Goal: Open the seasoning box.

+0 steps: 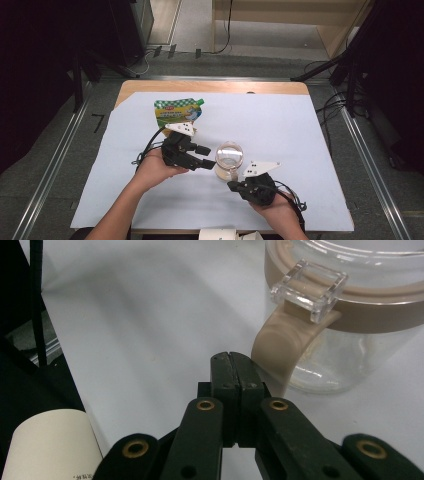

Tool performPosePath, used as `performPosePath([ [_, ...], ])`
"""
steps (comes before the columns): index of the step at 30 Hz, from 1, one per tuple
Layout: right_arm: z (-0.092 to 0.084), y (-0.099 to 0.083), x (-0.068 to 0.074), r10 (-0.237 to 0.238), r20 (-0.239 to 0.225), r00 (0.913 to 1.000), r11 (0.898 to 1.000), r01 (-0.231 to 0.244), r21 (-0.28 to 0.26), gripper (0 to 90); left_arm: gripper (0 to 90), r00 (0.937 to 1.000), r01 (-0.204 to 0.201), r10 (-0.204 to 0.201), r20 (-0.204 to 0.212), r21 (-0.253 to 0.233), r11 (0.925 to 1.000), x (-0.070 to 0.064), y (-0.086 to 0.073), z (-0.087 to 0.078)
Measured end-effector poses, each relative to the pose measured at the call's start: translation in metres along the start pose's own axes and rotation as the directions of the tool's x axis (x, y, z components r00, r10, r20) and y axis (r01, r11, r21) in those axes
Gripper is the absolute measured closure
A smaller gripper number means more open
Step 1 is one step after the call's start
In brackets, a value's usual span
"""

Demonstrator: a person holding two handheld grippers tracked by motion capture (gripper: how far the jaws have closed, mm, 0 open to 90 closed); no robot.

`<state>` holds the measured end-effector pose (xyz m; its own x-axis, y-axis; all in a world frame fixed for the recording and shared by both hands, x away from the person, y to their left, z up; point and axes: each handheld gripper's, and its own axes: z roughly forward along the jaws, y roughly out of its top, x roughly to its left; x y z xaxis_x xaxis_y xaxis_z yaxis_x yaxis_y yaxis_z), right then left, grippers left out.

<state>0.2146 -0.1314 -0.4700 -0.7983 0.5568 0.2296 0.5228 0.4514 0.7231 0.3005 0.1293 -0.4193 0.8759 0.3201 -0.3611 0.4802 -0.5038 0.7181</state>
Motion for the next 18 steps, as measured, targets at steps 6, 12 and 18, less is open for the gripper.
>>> performPosePath([
  [6, -0.0018, -0.0016, -0.0019, 0.002, 0.001, 1.0000, 1.000, -0.002, 0.018, 90.0, 39.8, 1.0000, -0.006, 0.006, -0.002, -0.006, 1.0000, -0.0005, -0.0005, 0.0006],
  [12, -0.0028, -0.0018, -0.0040, 0.004, 0.002, 1.0000, 1.000, -0.004, 0.000, 90.0, 39.8, 1.0000, -0.004, 0.004, -0.008, -0.007, 1.0000, 0.0002, -0.0008, -0.0003],
  [18, 0.0031, -0.0011, 0.0025, -0.010, 0.008, 0.9999, 1.000, 0.010, -0.004, 90.0, 39.9, 0.9999, -0.003, 0.003, -0.012, -0.005, 1.0000, 0.0006, -0.0009, 0.0002],
])
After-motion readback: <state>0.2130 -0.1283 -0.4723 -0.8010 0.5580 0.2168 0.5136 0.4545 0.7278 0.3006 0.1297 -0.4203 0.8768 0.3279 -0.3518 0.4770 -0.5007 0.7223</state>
